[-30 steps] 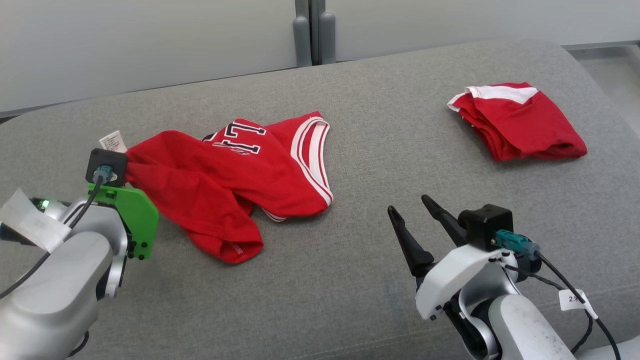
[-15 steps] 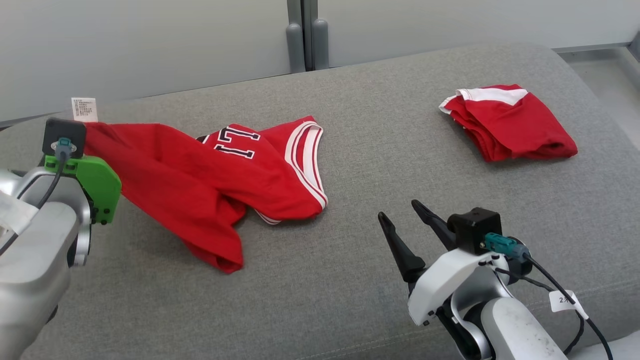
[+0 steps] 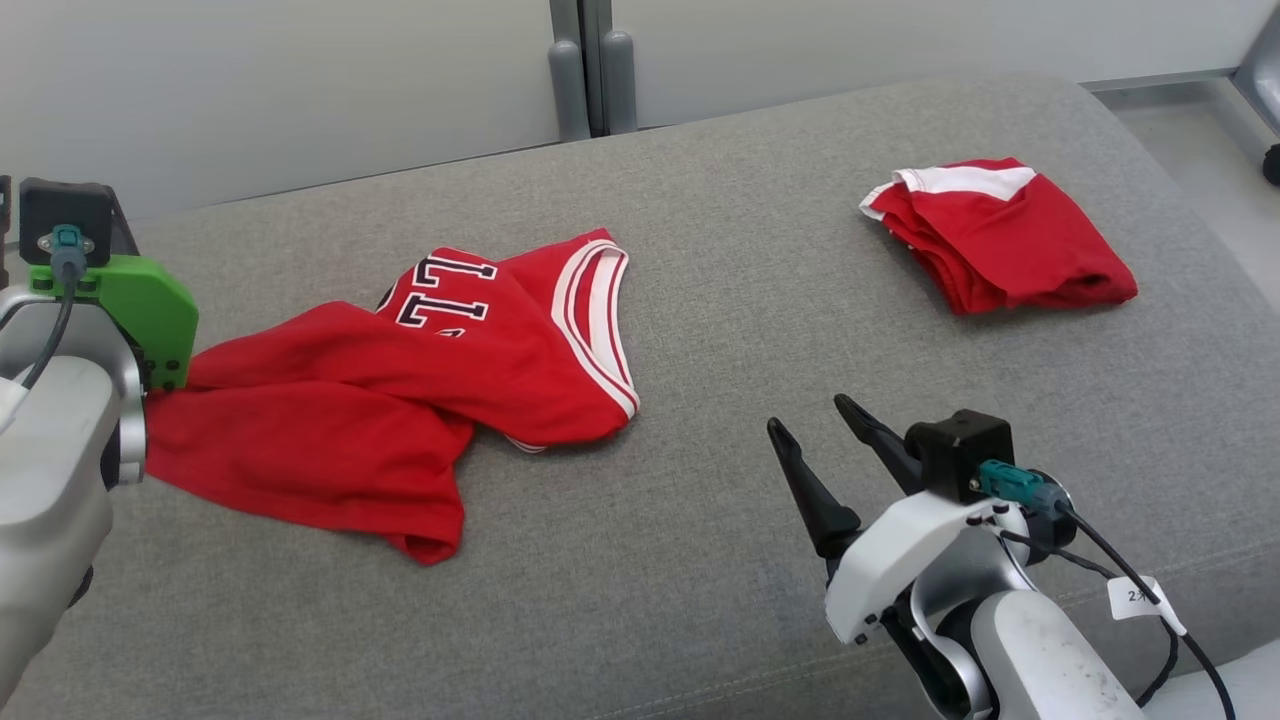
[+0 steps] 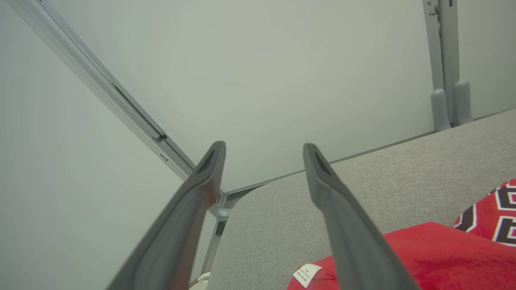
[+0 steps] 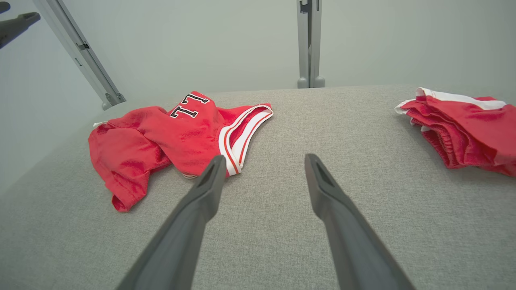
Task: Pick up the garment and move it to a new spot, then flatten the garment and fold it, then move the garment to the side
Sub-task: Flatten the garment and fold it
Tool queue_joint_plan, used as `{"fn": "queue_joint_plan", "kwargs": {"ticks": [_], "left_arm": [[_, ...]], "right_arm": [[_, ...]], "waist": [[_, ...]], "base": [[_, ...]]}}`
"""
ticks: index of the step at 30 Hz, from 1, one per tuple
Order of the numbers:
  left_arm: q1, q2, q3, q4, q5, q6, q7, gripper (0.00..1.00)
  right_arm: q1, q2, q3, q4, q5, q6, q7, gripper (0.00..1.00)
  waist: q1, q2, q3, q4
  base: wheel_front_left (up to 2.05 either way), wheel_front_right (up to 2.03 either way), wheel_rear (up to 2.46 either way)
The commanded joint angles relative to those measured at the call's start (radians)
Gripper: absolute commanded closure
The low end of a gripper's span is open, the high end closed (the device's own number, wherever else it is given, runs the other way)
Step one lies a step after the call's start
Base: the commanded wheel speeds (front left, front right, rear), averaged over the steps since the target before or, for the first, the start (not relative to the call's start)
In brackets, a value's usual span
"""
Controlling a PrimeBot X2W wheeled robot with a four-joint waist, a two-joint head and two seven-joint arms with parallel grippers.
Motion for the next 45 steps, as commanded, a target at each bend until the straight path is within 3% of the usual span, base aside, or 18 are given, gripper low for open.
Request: {"fn": "queue_joint_plan", "kwargs": {"ticks": [1,9,13,21,26,29,36,43,45], "left_arm": [[0.012,-0.012,0.009,-0.009,-0.01,0.002,-0.02,0.0],[0.073,-0.052,0.049,-0.101,-0.068,-0.019,-0.095,0.0],[0.141,-0.062,0.081,-0.21,-0.132,-0.071,-0.134,0.0],[0.311,-0.095,0.159,-0.415,-0.218,-0.067,-0.191,0.0],[0.429,-0.124,0.246,-0.53,-0.254,-0.094,-0.202,0.0],[0.508,-0.152,0.35,-0.596,-0.253,-0.137,-0.202,0.0],[0.688,-0.237,0.573,-0.696,-0.219,-0.293,-0.202,0.0],[0.862,-0.288,0.656,-0.685,-0.139,-0.457,-0.202,0.0],[0.896,-0.302,0.669,-0.679,-0.123,-0.48,-0.203,0.0]], "right_arm": [[0.004,-0.002,-0.008,-0.006,-0.007,0.0,0.004,0.0],[0.023,-0.001,-0.027,-0.014,-0.017,0.0,0.016,0.0],[0.027,-0.002,-0.041,-0.017,-0.034,0.0,0.036,0.0],[0.041,-0.002,-0.079,-0.031,-0.06,0.0,0.069,0.0],[0.048,-0.002,-0.088,-0.027,-0.061,0.0,0.08,0.0],[0.047,-0.002,-0.088,-0.025,-0.052,0.0,0.083,0.0],[0.049,-0.002,-0.083,-0.014,-0.038,0.0,0.078,0.0],[0.049,-0.002,-0.08,0.002,-0.05,0.0,0.085,0.0],[0.046,-0.002,-0.082,0.016,-0.063,0.0,0.092,0.0]], "waist": [[0.0,0.0,-0.004,0.012],[0.0,0.0,-0.013,0.066],[0.0,0.0,-0.016,0.099],[0.0,0.0,-0.01,0.178],[0.0,0.0,-0.013,0.222],[0.0,0.0,-0.016,0.244],[0.0,0.0,-0.023,0.276],[0.0,0.0,-0.038,0.296],[0.0,0.0,-0.042,0.301]], "base": [[0.0,0.0,0.0],[0.0,0.0,0.0],[0.0,0.0,0.0],[0.0,0.0,0.0],[0.0,0.0,0.0],[0.0,0.0,0.0],[0.0,0.0,0.0],[0.0,0.0,0.0],[0.0,0.0,0.0]]}}
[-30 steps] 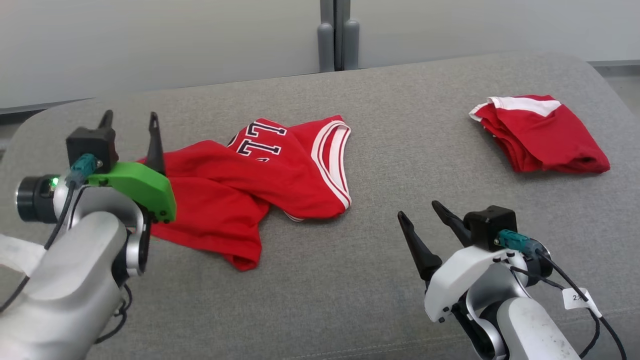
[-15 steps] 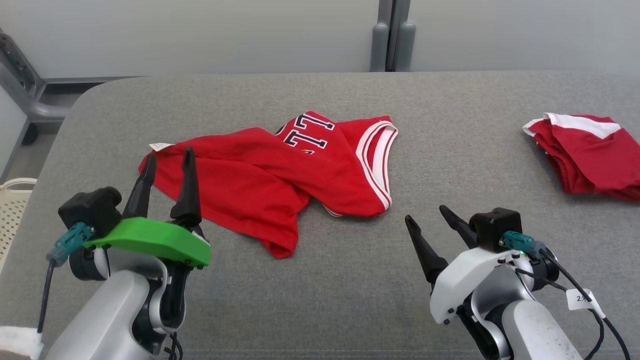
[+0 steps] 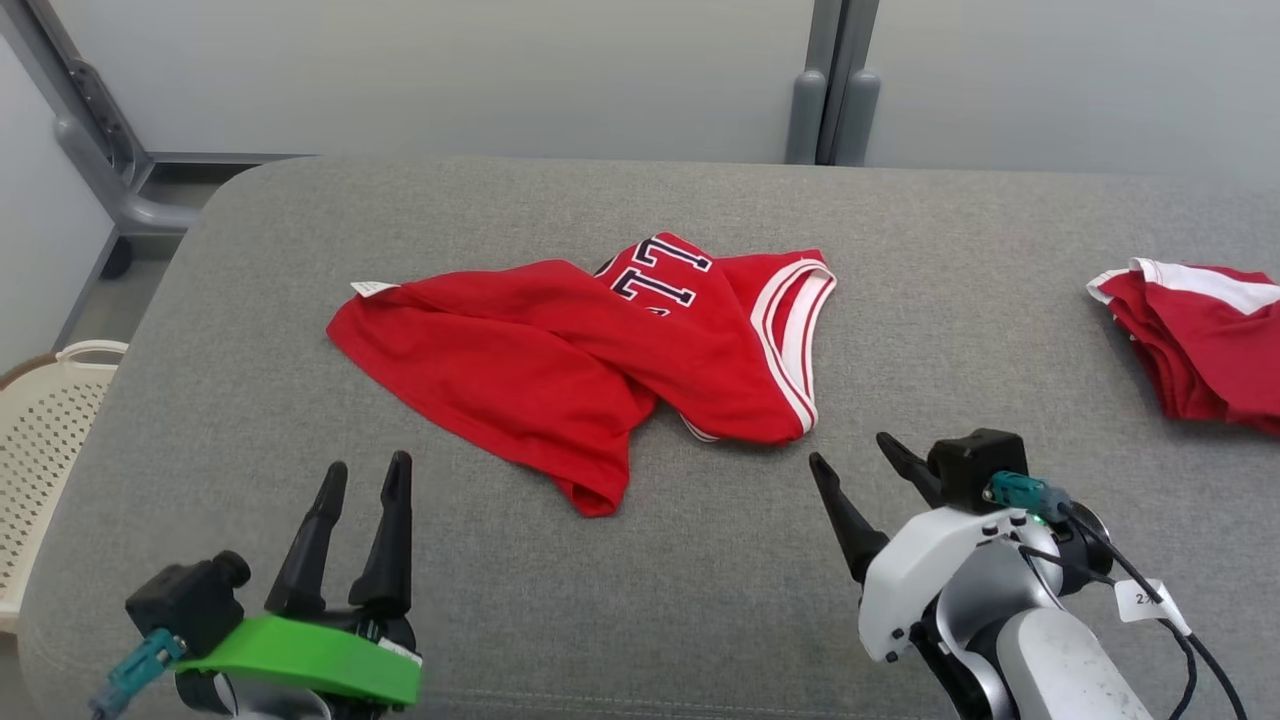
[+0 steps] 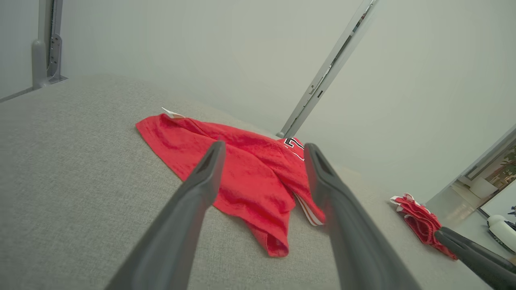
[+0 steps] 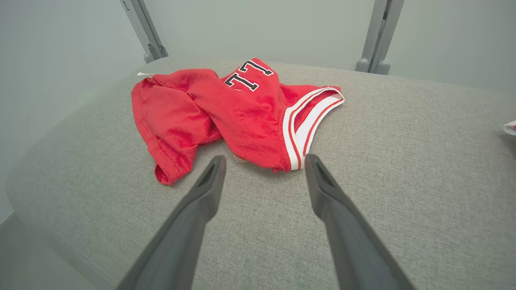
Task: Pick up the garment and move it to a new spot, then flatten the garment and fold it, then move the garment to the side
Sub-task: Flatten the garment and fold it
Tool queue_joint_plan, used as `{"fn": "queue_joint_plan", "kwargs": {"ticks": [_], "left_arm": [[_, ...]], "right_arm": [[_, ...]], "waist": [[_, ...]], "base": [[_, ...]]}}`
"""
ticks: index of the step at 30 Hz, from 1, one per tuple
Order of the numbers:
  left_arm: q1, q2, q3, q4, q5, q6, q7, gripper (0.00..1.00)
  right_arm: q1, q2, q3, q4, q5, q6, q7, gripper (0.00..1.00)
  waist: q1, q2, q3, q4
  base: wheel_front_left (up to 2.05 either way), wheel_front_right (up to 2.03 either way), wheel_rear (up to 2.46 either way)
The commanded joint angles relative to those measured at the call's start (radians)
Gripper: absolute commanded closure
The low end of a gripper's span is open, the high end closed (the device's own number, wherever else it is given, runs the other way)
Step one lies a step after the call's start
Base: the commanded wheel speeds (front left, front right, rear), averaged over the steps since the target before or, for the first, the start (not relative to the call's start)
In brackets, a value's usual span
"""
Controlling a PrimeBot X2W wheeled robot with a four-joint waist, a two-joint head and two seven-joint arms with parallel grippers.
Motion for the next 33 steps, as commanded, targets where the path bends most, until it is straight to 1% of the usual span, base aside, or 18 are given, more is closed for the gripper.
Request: {"fn": "queue_joint_plan", "kwargs": {"ticks": [1,2,4,6,10,11,12,15,18,25,30,33], "left_arm": [[0.033,-0.009,0.016,0.004,0.023,-0.014,-0.003,0.0],[0.049,-0.017,0.017,0.007,0.032,-0.023,-0.003,0.0],[0.083,-0.028,0.008,0.017,0.067,-0.026,-0.003,0.0],[0.086,-0.031,0.006,0.021,0.077,-0.028,-0.003,0.0],[0.095,-0.045,-0.005,0.035,0.088,-0.039,-0.003,0.0],[0.092,-0.043,-0.009,0.042,0.098,-0.039,-0.003,0.0],[0.085,-0.047,-0.014,0.047,0.099,-0.043,-0.003,0.0],[0.067,-0.058,-0.025,0.06,0.114,-0.034,-0.001,0.0],[0.054,-0.059,-0.036,0.066,0.135,-0.031,0.0,0.0],[0.017,-0.052,-0.069,0.074,0.218,0.003,0.0,0.0],[-0.005,-0.05,-0.083,0.073,0.243,0.02,0.006,0.0],[-0.007,-0.05,-0.083,0.072,0.237,0.018,0.007,0.0]], "right_arm": [[-0.002,-0.003,-0.003,0.016,-0.024,0.0,0.009,0.0],[-0.009,-0.004,-0.003,0.029,-0.041,0.0,0.017,0.0],[-0.035,-0.03,-0.004,0.08,-0.078,0.0,0.028,0.0],[-0.045,-0.038,-0.003,0.103,-0.092,0.0,0.033,0.0],[-0.105,-0.1,0.031,0.202,-0.158,0.0,0.046,0.0],[-0.116,-0.106,0.039,0.232,-0.164,0.0,0.049,0.0],[-0.131,-0.109,0.051,0.258,-0.166,0.0,0.043,0.0],[-0.18,-0.125,0.068,0.332,-0.185,-0.001,0.017,0.0],[-0.226,-0.124,0.082,0.405,-0.2,-0.001,-0.019,0.0],[-0.322,-0.111,0.062,0.564,-0.244,-0.001,-0.095,0.0],[-0.373,-0.099,0.041,0.645,-0.267,-0.001,-0.13,0.0],[-0.394,-0.094,0.03,0.687,-0.289,-0.001,-0.133,0.0]], "waist": [[0.0,0.0,-0.006,0.007],[0.0,0.0,-0.008,0.01],[0.0,0.0,-0.012,0.022],[0.0,0.0,-0.013,0.027],[0.0,0.0,-0.008,0.05],[0.0,0.0,-0.006,0.056],[0.0,0.0,-0.002,0.064],[0.0,0.0,0.011,0.089],[0.0,0.0,0.029,0.114],[0.0,0.0,0.072,0.169],[0.0,0.0,0.092,0.195],[0.0,0.0,0.097,0.202]], "base": [[0.0,0.0,0.0],[0.0,0.0,0.0],[0.0,0.0,0.0],[0.0,0.0,0.0],[0.0,0.0,0.0],[0.0,0.0,0.0],[0.0,0.0,0.0],[0.0,0.0,0.0],[0.0,0.0,0.0],[0.0,0.0,0.0],[0.0,0.0,0.0],[0.0,0.0,0.0]]}}
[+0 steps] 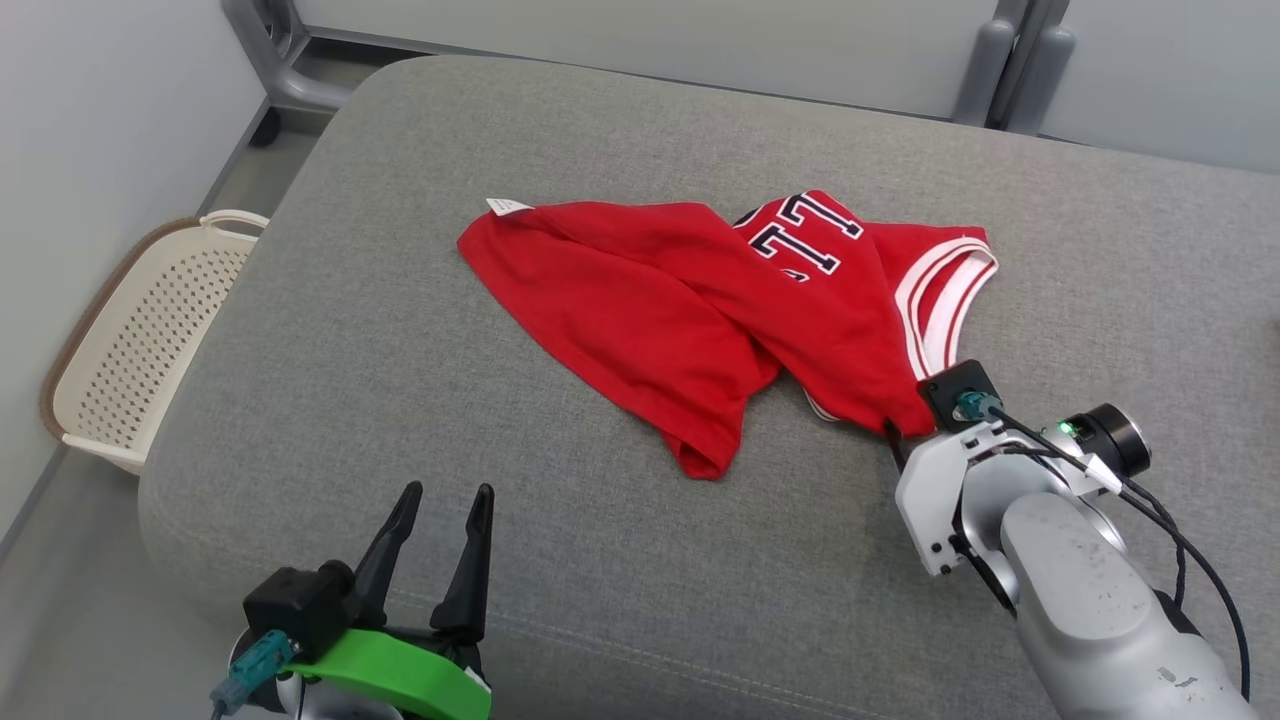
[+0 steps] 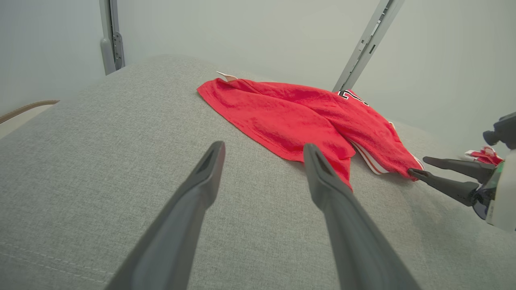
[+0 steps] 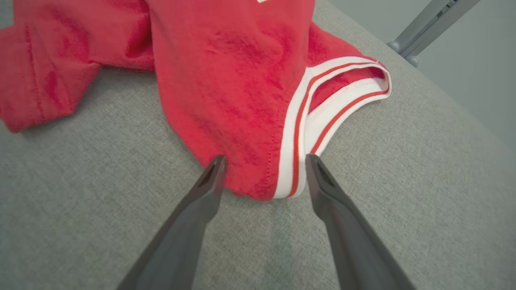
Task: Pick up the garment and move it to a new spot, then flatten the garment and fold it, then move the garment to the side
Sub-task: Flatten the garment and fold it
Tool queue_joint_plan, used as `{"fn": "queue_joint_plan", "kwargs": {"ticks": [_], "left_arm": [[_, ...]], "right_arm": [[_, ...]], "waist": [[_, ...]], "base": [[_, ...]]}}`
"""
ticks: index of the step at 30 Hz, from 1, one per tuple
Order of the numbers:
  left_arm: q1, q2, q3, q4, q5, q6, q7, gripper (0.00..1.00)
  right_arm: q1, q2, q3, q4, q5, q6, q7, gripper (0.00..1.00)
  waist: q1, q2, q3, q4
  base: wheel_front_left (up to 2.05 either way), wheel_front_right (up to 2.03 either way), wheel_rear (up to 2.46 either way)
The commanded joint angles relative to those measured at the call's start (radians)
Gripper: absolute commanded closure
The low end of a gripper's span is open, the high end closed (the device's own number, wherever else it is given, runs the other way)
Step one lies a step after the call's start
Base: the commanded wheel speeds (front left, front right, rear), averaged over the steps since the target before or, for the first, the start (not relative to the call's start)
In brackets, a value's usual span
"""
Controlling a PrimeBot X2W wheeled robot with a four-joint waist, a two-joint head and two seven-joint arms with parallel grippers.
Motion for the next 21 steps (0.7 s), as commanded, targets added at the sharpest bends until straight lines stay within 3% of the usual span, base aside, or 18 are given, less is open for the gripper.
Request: {"fn": "queue_joint_plan", "kwargs": {"ticks": [1,16,17,18,19,20,21], "left_arm": [[-0.011,0.001,-0.001,-0.001,-0.005,0.0,0.002,0.0],[-0.007,-0.006,-0.007,0.011,-0.023,-0.005,0.002,0.0],[-0.009,-0.007,-0.007,0.01,-0.023,-0.006,0.002,0.0],[-0.01,-0.007,-0.007,0.01,-0.024,-0.006,0.002,0.0],[-0.011,-0.007,-0.007,0.01,-0.024,-0.005,0.002,0.0],[-0.011,-0.006,-0.007,0.01,-0.025,-0.005,0.002,0.0],[-0.011,-0.006,-0.005,0.01,-0.027,-0.004,0.001,0.0]], "right_arm": [[-0.015,-0.003,-0.009,0.028,-0.023,-0.002,-0.003,0.0],[-0.042,0.008,-0.004,0.14,-0.001,-0.002,0.005,0.0],[-0.044,0.007,-0.008,0.144,-0.003,-0.002,0.003,0.51],[-0.045,0.008,-0.012,0.147,-0.005,-0.002,0.002,0.74],[-0.049,0.01,-0.016,0.147,-0.004,-0.002,-0.004,0.91],[-0.053,0.012,-0.018,0.148,-0.005,-0.002,-0.006,1.0],[-0.057,0.014,-0.02,0.147,-0.005,-0.002,-0.012,1.0]], "waist": [[0.0,-0.0001,0.012,0.014],[0.0,-0.0001,0.011,0.041],[0.0,-0.0001,0.012,0.043],[0.0,-0.0001,0.013,0.045],[0.0,-0.0001,0.014,0.046],[0.0,-0.0001,0.015,0.047],[0.0,-0.0001,0.016,0.047]], "base": [[0.0,0.0,0.0],[0.0,0.0,0.0],[0.0,0.0,0.0],[0.0,0.0,0.0],[0.0,0.0,0.0],[0.0,0.0,0.0],[0.0,0.0,0.0]]}}
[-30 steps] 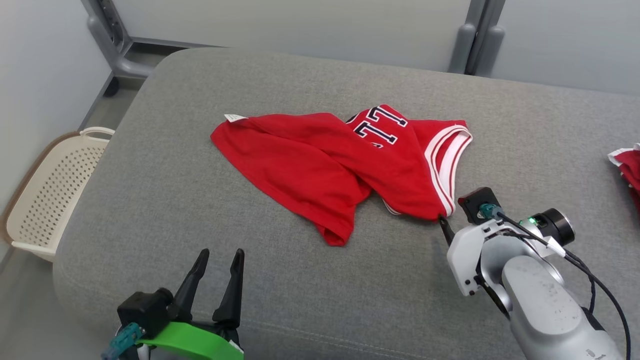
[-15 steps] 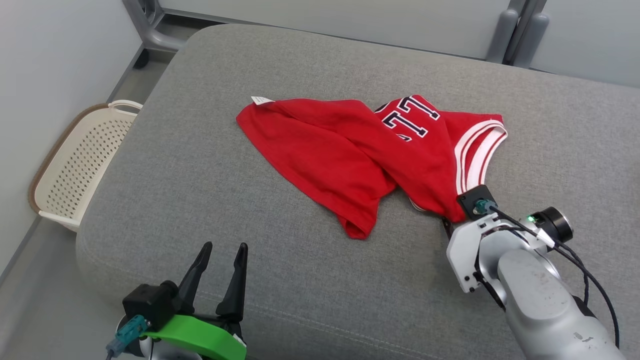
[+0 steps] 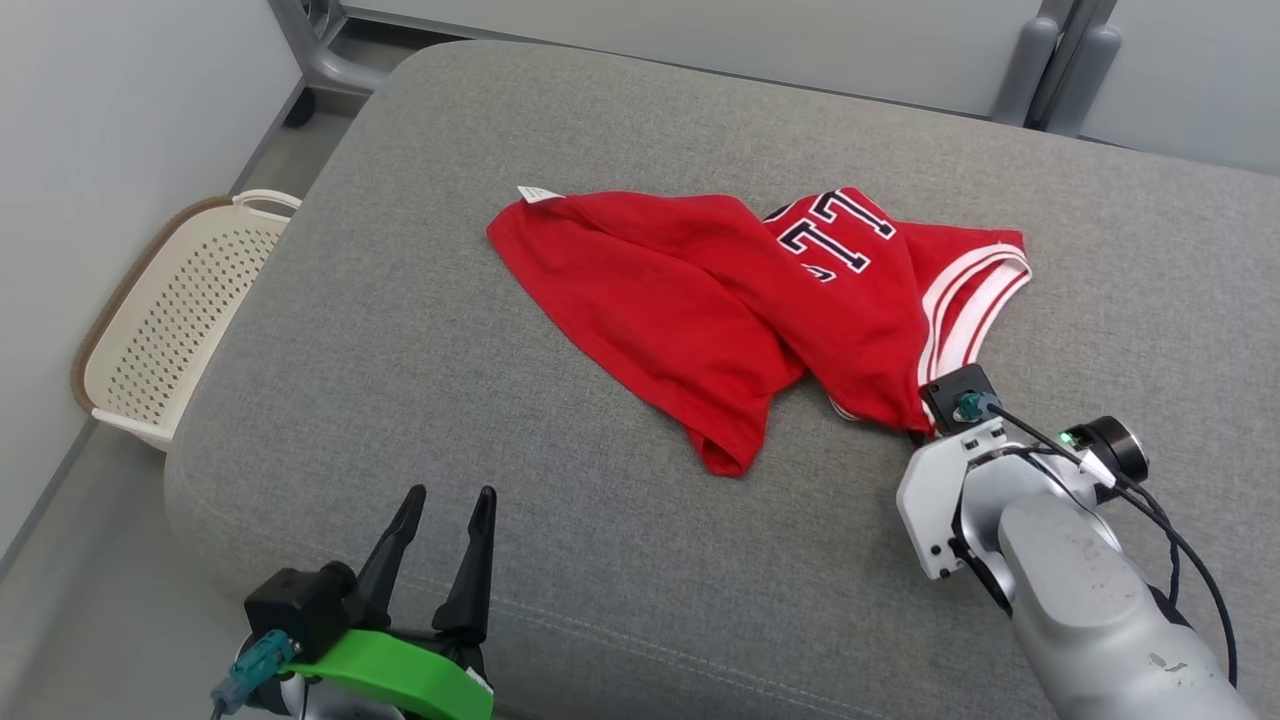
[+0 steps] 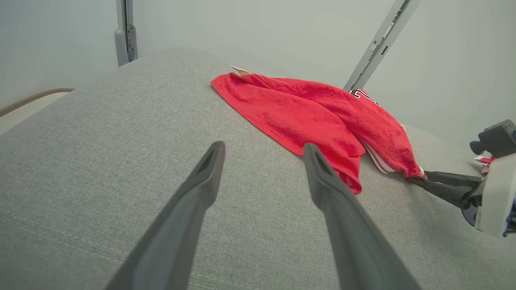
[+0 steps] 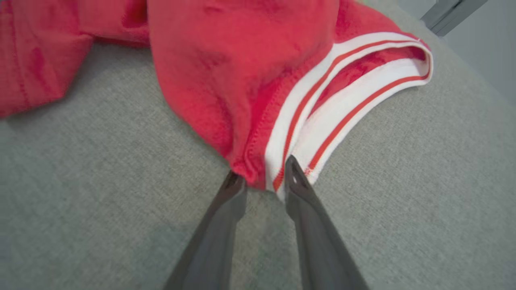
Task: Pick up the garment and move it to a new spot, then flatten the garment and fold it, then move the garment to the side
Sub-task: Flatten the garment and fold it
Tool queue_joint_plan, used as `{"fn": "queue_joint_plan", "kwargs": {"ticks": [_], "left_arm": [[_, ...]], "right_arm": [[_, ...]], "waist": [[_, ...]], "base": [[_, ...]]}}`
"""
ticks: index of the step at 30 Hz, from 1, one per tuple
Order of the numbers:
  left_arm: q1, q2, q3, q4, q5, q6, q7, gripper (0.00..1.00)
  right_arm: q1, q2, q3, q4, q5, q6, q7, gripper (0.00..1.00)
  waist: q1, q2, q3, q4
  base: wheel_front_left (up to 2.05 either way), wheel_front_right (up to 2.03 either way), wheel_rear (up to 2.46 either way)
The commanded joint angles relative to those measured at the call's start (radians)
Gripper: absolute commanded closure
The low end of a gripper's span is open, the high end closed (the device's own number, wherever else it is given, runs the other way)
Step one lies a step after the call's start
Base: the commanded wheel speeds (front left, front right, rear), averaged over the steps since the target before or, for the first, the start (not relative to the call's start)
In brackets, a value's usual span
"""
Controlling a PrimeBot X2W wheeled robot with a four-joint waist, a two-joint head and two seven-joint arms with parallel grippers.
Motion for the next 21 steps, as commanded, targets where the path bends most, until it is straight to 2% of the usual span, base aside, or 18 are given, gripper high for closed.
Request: {"fn": "queue_joint_plan", "kwargs": {"ticks": [1,7,11,15,21], "left_arm": [[-0.01,-0.001,0.002,0.002,-0.005,0.003,0.0,0.0],[0.001,0.004,0.005,0.003,-0.007,0.009,0.0,0.0],[0.017,0.013,0.009,-0.002,-0.011,0.016,0.0,0.0],[0.025,0.021,0.011,-0.009,-0.01,0.023,0.002,0.0],[0.048,0.034,0.019,-0.027,-0.015,0.037,0.005,0.0]], "right_arm": [[-0.011,0.003,-0.002,0.0,-0.002,-0.002,-0.011,1.0],[-0.008,0.018,0.033,-0.032,0.037,-0.002,-0.015,1.0],[0.015,-0.017,0.039,-0.117,0.067,-0.002,0.014,1.0],[0.064,-0.052,0.011,-0.272,0.09,-0.002,0.079,1.0],[0.176,-0.111,-0.004,-0.621,0.155,-0.002,0.256,1.0]], "waist": [[0.0,0.0,0.001,0.0],[0.0,0.0,-0.011,-0.015],[0.0,0.0,-0.03,-0.042],[0.0,0.0,-0.045,-0.078],[0.0,0.0,-0.069,-0.134]], "base": [[0.0,0.0,0.0],[0.0,0.0,0.0],[0.0,0.0,0.0],[0.0,0.0,0.0],[0.0,0.0,0.0]]}}
